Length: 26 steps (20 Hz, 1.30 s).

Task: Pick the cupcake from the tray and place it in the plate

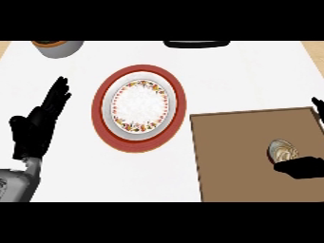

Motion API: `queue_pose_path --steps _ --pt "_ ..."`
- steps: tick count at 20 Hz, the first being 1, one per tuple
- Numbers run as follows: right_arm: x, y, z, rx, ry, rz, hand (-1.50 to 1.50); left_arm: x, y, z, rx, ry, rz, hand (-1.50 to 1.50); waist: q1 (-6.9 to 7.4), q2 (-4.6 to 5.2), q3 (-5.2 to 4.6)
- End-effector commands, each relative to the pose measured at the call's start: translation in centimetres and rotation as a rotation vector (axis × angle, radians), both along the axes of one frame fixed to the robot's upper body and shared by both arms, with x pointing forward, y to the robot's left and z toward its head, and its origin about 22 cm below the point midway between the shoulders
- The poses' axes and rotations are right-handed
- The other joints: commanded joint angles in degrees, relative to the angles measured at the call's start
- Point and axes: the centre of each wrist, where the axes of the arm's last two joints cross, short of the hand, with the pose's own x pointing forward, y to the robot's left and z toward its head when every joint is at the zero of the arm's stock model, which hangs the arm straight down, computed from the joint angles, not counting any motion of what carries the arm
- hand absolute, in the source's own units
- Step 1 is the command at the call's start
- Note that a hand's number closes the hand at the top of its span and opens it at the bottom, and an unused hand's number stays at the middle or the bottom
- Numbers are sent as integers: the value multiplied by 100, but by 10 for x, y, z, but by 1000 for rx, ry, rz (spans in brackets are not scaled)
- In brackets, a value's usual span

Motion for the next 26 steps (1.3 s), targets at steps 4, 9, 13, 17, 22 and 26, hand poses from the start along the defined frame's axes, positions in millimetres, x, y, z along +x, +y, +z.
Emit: queue_pose_path --steps 4,9,13,17,22,26 --pt "-4 -3 47 7 152 -80 -150 -2 -4 -20 -9 -16 -48 0 226 24 23" --pt "-5 -5 25 26 201 -70 -150 18 -12 -21 8 -17 -46 0 221 30 27" --pt "-5 -3 13 -7 279 -81 -150 23 -3 -4 5 -10 -27 0 247 23 28" --pt "7 -25 -11 15 354 -74 -150 28 -8 6 -14 -6 -32 0 248 29 30" --pt "9 -28 -43 19 377 -67 -150 29 -16 -19 -17 6 -56 0 230 34 29" --pt "7 -24 -51 26 405 -55 -150 18 -1 -19 -22 -2 -40 0 244 29 29"
